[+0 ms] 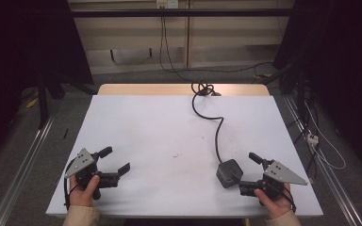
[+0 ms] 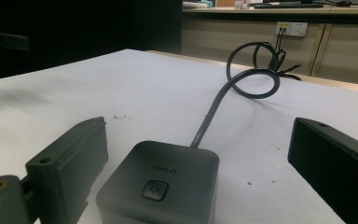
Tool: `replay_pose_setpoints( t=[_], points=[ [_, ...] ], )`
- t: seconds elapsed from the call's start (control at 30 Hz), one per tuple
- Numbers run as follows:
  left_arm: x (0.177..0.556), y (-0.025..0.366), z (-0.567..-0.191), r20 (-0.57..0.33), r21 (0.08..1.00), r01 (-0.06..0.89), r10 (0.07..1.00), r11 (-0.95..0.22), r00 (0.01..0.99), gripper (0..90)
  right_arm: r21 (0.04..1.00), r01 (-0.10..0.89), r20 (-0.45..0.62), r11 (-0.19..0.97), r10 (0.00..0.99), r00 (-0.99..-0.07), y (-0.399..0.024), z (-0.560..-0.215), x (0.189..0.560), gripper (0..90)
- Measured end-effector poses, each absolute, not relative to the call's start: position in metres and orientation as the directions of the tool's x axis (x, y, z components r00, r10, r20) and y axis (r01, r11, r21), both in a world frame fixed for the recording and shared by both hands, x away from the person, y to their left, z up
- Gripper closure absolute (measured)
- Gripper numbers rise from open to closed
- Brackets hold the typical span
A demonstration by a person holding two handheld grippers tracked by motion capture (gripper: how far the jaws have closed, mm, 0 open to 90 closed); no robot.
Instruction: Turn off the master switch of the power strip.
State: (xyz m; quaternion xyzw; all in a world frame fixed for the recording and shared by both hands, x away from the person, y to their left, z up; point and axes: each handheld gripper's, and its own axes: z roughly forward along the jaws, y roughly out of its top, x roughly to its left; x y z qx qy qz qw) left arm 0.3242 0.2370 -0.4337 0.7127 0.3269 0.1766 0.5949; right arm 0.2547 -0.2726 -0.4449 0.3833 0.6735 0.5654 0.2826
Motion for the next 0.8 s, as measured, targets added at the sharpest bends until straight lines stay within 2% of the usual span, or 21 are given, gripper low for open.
replay_pose_setpoints(
  t=[0.47, 0.8],
  points=[
    [0.3246, 0.2335, -0.4341, -0.141, 0.962, 0.26, 0.672, -0.079, 0.727, 2.9, 0.975, 0.211, 0.057, 0.075, 0.826, -0.56, -0.2724, -0.4431, 0.2562, 4.8],
    [0.3245, 0.233, -0.4335, -0.138, 0.965, 0.252, 0.672, -0.076, 0.728, 2.9, 0.97, 0.234, 0.073, 0.07, 0.83, -0.553, -0.2738, -0.4413, 0.2586, 11.0]
  ],
)
